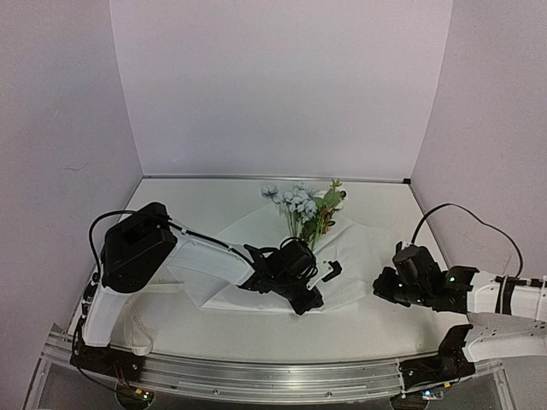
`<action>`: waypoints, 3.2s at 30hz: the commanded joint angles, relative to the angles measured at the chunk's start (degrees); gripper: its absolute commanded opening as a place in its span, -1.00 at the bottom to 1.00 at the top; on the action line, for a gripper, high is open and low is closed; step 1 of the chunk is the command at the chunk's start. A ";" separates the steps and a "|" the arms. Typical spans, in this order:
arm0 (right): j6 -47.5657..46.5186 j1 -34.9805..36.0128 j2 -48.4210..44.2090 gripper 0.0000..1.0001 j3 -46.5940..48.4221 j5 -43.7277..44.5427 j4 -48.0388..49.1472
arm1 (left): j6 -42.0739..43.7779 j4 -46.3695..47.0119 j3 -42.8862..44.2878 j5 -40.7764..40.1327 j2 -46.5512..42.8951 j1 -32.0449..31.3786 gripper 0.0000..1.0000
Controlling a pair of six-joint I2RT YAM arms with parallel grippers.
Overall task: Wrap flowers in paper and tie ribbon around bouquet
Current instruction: Fold the one-fourth-folded wrapping paper at the center of the board.
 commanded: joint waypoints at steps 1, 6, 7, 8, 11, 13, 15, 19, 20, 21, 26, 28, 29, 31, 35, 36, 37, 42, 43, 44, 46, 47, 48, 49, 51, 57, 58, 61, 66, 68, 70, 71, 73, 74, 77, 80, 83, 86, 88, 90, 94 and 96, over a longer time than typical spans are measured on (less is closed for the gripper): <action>-5.01 0.16 -1.18 -1.00 3.97 -0.73 -5.16 | -0.60 -1.58 1.16 -0.43 1.16 -0.26 -0.93; -9.90 0.36 0.96 -1.00 7.81 -5.24 -8.65 | -2.36 -0.30 0.67 2.23 -0.84 -0.05 -0.93; -10.40 0.42 1.27 -1.00 8.38 -5.41 -9.83 | -3.02 0.04 0.66 3.04 -1.36 0.09 -0.93; -10.89 0.43 1.37 -1.00 8.83 -5.43 -10.63 | -3.80 0.61 0.63 3.87 -2.09 0.49 -0.92; -11.22 0.46 0.88 -1.00 8.61 -5.19 -11.55 | -5.70 2.22 0.46 7.30 -4.33 2.09 -0.91; -11.37 0.43 0.45 -1.00 8.13 -4.90 -12.07 | -6.71 3.51 0.41 10.13 -5.88 3.48 -0.87; -11.60 0.43 0.13 -1.00 7.87 -4.86 -12.58 | -7.62 4.05 0.78 13.37 -6.86 5.13 -0.81; -12.39 0.44 0.38 -1.00 8.16 -5.37 -12.87 | -8.88 6.71 3.44 21.75 -5.93 8.14 -0.72; -12.55 0.47 0.47 -1.00 8.29 -5.52 -12.87 | -9.01 6.81 4.67 23.35 -5.08 8.76 -0.67; -12.76 0.46 0.59 -1.00 8.40 -5.75 -12.87 | -9.03 6.41 6.54 24.60 -3.76 9.33 -0.62; -13.76 0.44 0.91 -1.00 8.55 -6.80 -13.00 | -3.59 -4.90 22.13 23.20 6.41 10.11 -0.59; -14.36 0.51 0.76 -1.00 8.58 -7.15 -13.32 | -1.20 -9.44 27.63 20.15 10.28 10.11 -0.59; -14.77 0.51 0.78 -1.00 8.80 -7.34 -13.63 | -0.09 -11.21 30.16 18.77 12.02 10.11 -0.60; -15.61 0.49 0.88 -1.00 9.70 -7.80 -14.87 | 1.79 -13.66 34.11 15.28 15.25 10.04 -0.62; -16.72 0.54 0.94 -1.00 11.25 -8.17 -16.98 | 3.55 -14.99 38.13 10.74 18.66 9.98 -0.67; -16.86 0.52 0.87 -1.00 11.51 -8.25 -17.26 | 3.77 -14.86 38.45 10.05 19.24 9.91 -0.67; -16.97 0.51 0.82 -1.00 11.72 -8.32 -17.48 | 3.88 -14.73 38.75 9.31 19.80 9.85 -0.68; -17.26 0.51 0.90 -1.00 12.74 -8.26 -18.42 | 4.40 -15.32 40.83 6.52 22.54 9.19 -0.74; -17.31 0.55 0.97 -1.00 12.94 -8.27 -18.68 | 4.41 -15.36 40.88 5.50 22.73 8.97 -0.74; -17.36 0.59 1.04 -1.00 13.12 -8.26 -18.91 | 4.41 -15.27 40.84 4.70 22.74 8.79 -0.75; -17.51 0.60 1.15 -1.00 13.53 -8.14 -19.24 | 4.41 -14.67 40.29 3.37 22.37 8.62 -0.75; -17.54 0.61 1.21 -1.00 13.75 -8.09 -19.44 | 4.39 -14.22 39.88 2.85 22.03 8.58 -0.75; -17.63 0.68 1.26 -1.00 14.06 -8.02 -19.74 | 4.28 -13.79 39.37 2.21 21.43 8.61 -0.75; -17.74 0.77 1.28 -1.00 14.22 -7.82 -19.98 | 3.94 -13.10 38.92 1.67 20.78 8.60 -0.73; -17.85 1.00 1.54 -1.00 15.02 -7.13 -21.48 | 3.90 -11.82 37.66 1.35 19.39 8.61 -0.70; -16.90 1.42 2.23 -1.00 16.33 -2.17 -26.92 | 3.19 -8.61 34.22 2.25 13.39 8.88 -0.56; -16.74 1.44 2.10 -1.00 16.30 -1.77 -27.27 | 3.02 -7.61 33.19 2.56 11.85 8.96 -0.54; -16.59 1.48 1.88 -1.00 16.17 -1.67 -27.51 | 2.41 -5.38 29.49 3.35 7.96 9.34 -0.46; -16.13 1.40 1.76 -1.00 16.46 0.24 -29.45 | 0.39 -2.21 21.43 4.56 -0.66 9.52 -0.38; -15.53 1.47 1.35 -1.00 16.59 1.99 -31.02 | -1.53 -1.12 16.52 4.87 -5.04 9.80 -0.38; -14.72 1.41 0.67 -1.00 16.48 3.38 -32.00 | -4.27 -0.02 10.04 5.17 -10.00 10.18 -0.40; -14.20 1.45 0.23 -1.00 16.39 3.88 -32.20 | -5.95 0.86 6.69 5.47 -12.27 10.40 -0.41; -13.38 1.42 -0.32 -1.00 16.23 4.51 -32.54 | -8.57 1.49 -1.57 6.29 -18.24 10.71 -0.48; -13.07 1.45 -0.44 -1.00 16.25 4.71 -32.56 | -9.84 1.63 -4.92 6.90 -20.61 10.70 -0.51; -12.68 1.66 -0.15 -1.00 16.64 4.81 -32.55 | -13.31 1.37 -16.03 8.97 -28.14 10.72 -0.63; -12.71 2.43 0.47 -1.00 17.25 5.70 -32.48 | -16.50 -0.68 -25.53 8.51 -34.88 10.72 -0.66; -12.72 3.42 0.76 -1.00 17.48 6.99 -32.54 | -18.58 -3.58 -32.03 6.89 -39.32 10.71 -0.57; -12.57 4.43 0.91 -1.00 17.37 8.13 -32.50 | -19.49 -6.36 -35.01 4.76 -40.54 10.72 -0.42; -12.46 4.76 1.04 -1.00 17.24 8.41 -32.28 | -19.21 -6.84 -35.89 5.07 -39.94 10.72 -0.28; -12.38 4.89 1.23 -1.00 17.09 8.71 -32.09 | -18.97 -6.25 -35.94 6.25 -38.11 10.72 -0.22; -12.26 5.08 1.11 -1.00 16.77 9.08 -31.80 | -18.58 -6.65 -34.29 6.88 -33.55 10.72 -0.20; -12.25 5.12 0.97 -1.00 16.73 8.96 -31.57 | -18.62 -6.70 -33.64 6.66 -31.94 10.73 -0.18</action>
